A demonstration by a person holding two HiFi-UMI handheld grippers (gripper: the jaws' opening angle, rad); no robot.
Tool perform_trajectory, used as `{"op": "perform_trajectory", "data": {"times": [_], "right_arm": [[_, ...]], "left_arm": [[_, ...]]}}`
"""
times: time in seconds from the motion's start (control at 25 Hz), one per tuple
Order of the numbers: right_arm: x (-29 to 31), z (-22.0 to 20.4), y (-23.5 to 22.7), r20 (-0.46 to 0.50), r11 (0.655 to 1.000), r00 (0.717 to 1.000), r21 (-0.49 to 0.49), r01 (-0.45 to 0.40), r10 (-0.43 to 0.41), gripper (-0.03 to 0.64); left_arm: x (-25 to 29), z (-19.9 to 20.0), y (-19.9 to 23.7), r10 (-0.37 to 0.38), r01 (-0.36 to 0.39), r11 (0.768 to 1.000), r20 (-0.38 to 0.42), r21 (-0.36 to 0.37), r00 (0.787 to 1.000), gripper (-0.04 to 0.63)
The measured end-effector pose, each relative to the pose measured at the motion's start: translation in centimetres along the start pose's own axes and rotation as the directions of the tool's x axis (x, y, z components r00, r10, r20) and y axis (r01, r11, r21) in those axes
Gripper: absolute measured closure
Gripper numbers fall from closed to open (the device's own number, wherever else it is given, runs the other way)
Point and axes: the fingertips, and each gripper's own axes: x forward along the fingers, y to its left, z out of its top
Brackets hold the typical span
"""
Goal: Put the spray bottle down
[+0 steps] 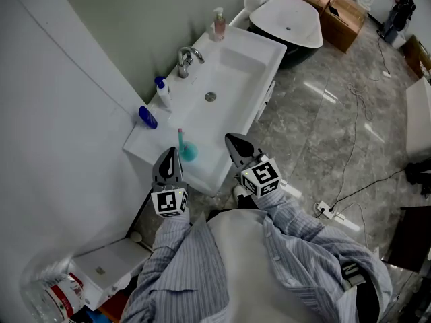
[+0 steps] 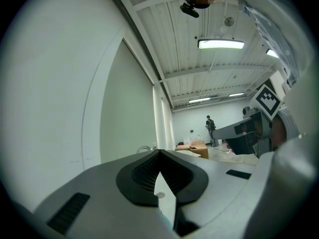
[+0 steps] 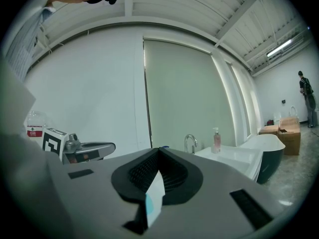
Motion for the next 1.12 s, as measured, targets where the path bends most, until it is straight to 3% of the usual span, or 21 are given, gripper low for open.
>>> {"op": "perform_trajectory", "data": {"times": [1.12], "right_arm": [[1.3, -0.1, -0.2, 0.000, 1.000, 1.000, 0.001, -0.009, 0.009, 0.603]], "left_arm": [[0.9, -0.6, 0.5, -0.002, 0.002, 1.000, -0.005, -0.012, 1.000, 0.594]]}}
